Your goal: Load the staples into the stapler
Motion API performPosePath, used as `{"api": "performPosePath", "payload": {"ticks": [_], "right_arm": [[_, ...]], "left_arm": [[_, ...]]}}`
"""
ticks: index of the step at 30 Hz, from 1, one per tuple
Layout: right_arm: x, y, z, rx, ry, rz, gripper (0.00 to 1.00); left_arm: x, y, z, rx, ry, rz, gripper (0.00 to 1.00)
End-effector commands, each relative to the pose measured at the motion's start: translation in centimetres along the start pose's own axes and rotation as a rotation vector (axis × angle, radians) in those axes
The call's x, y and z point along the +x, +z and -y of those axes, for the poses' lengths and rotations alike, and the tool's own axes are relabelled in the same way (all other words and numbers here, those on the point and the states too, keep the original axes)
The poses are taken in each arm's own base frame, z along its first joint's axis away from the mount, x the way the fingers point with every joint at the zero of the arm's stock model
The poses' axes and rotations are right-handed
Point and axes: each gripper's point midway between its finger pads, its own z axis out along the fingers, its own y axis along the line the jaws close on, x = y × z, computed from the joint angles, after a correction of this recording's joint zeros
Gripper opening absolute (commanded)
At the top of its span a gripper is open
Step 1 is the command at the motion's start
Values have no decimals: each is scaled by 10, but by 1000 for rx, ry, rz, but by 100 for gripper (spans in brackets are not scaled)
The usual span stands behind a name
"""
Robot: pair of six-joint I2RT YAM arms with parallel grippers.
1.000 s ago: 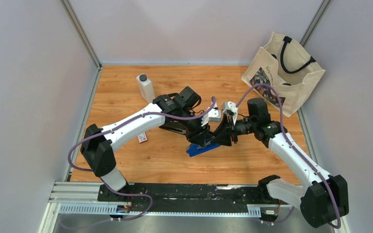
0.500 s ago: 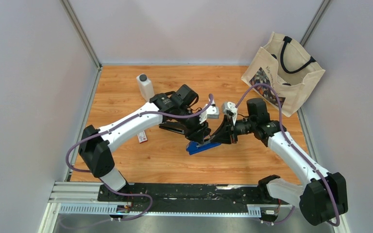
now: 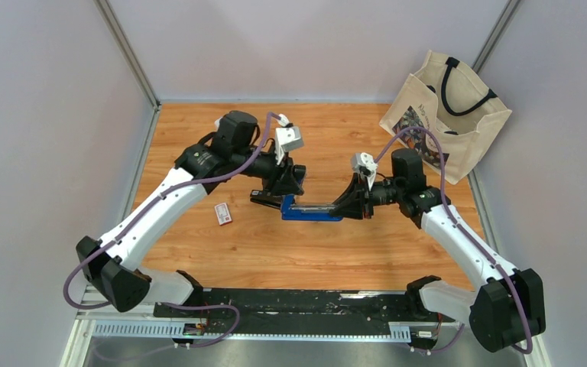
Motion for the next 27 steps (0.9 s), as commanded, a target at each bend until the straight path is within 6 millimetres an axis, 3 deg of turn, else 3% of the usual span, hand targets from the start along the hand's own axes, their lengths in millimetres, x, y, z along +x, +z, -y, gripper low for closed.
{"api": "performPosePath", "payload": {"ticks": [1,7,17,23,27], "right_arm": [[-1,-3,0,31,103,20,0],[-6,-7,4,58,115,51,0],[-16,-6,6,73,179,110,0],[-29,-10,9,149,143,147,0],[-27,-12,15,185,127,131,0]], "left_arm": [[-76,-42,-15,-148,96,284,0],[-88,-66,-34,-228,13,381,0],[-116,-112,-42,-358,-14,562,0],[-84,-108,-62,-433,-84,610,0],[-78,-99,-64,-379,-104,694,0]]}}
